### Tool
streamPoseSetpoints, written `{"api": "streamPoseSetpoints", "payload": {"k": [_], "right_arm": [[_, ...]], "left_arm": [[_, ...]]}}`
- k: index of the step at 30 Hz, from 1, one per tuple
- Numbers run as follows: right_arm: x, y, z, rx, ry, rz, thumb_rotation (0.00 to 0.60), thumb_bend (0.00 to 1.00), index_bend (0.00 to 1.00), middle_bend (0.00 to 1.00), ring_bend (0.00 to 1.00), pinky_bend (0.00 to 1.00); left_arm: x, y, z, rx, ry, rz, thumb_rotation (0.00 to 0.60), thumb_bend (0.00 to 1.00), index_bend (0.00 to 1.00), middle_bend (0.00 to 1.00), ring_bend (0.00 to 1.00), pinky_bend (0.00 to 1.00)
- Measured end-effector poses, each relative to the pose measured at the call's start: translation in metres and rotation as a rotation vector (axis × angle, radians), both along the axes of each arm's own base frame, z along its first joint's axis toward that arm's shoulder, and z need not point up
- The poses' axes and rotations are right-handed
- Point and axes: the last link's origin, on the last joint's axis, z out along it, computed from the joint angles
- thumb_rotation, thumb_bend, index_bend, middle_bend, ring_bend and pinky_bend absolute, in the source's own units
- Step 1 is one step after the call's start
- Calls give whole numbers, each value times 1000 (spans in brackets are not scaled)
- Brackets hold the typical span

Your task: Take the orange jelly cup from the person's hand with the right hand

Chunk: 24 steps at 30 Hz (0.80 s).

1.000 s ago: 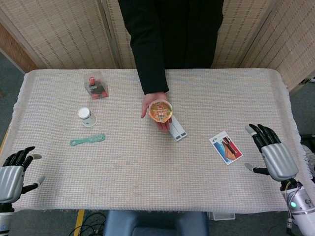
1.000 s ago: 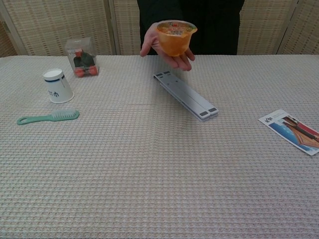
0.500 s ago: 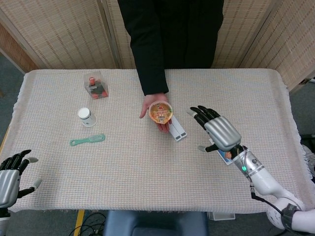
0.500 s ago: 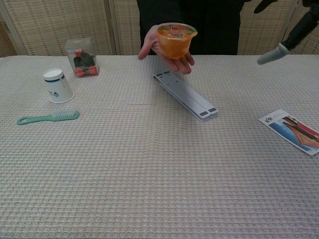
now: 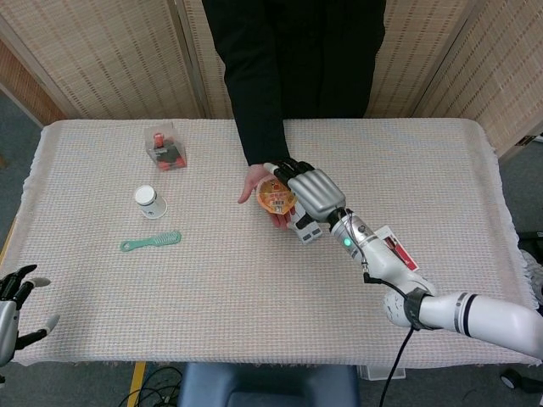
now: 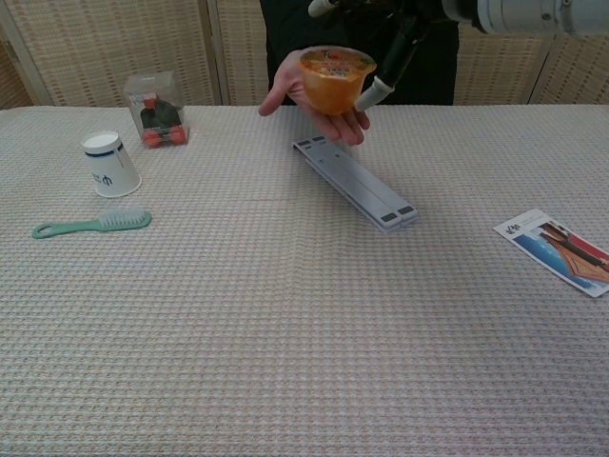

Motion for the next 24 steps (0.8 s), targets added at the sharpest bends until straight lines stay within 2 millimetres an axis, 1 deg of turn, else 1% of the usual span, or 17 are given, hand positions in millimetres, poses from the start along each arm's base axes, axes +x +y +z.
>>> {"api": "streamPoseSetpoints", "payload": {"k": [5, 7, 9, 10, 11, 12, 13, 15, 16, 19, 24], "right_arm": [[10, -8, -20, 24, 27, -9, 600, 171, 0, 97, 8, 146], [13, -8, -24, 31, 33, -8, 600, 205, 18, 121, 28, 189], [15, -9, -26, 22, 34, -5, 600, 263, 92, 179, 87, 280], [15, -9, -26, 14, 33, -2, 600, 331, 172, 233, 145, 366], [16, -10, -26, 0, 33, 2, 600, 382, 227, 270, 187, 429], [16, -11, -26, -12, 33, 5, 600, 426, 266, 298, 218, 475], [15, -11, -26, -24, 33, 7, 600, 494, 309, 330, 253, 530], [14, -11, -26, -47, 28, 7, 600, 576, 343, 361, 286, 589], [13, -11, -25, -53, 23, 5, 600, 600, 350, 372, 301, 615], [8, -9, -20, -64, 4, 1, 600, 608, 356, 394, 339, 667], [-6, -1, 3, -89, -19, 1, 600, 591, 356, 397, 343, 681]], "left_arm": [[-4, -2, 0, 0, 0, 15, 600, 220, 359, 195, 201, 239], [-5, -2, 1, 2, -1, 16, 600, 220, 359, 195, 201, 239], [-6, -3, 1, 4, -1, 18, 600, 220, 359, 195, 201, 239], [-6, -3, 1, 4, -1, 19, 600, 220, 359, 195, 201, 239], [-7, -3, 1, 3, -1, 21, 600, 220, 359, 195, 201, 239], [-7, -4, 1, 2, -1, 22, 600, 220, 359, 195, 201, 239], [-7, -4, 1, 2, -2, 21, 600, 220, 359, 195, 201, 239], [-7, -4, 0, 3, -6, 20, 600, 220, 359, 196, 201, 239], [-7, -4, 0, 4, -7, 21, 600, 220, 359, 195, 201, 240], [-9, -5, -1, 2, -8, 26, 600, 220, 358, 195, 201, 239], [-7, -3, -1, 4, -10, 19, 600, 220, 356, 195, 201, 239]]}}
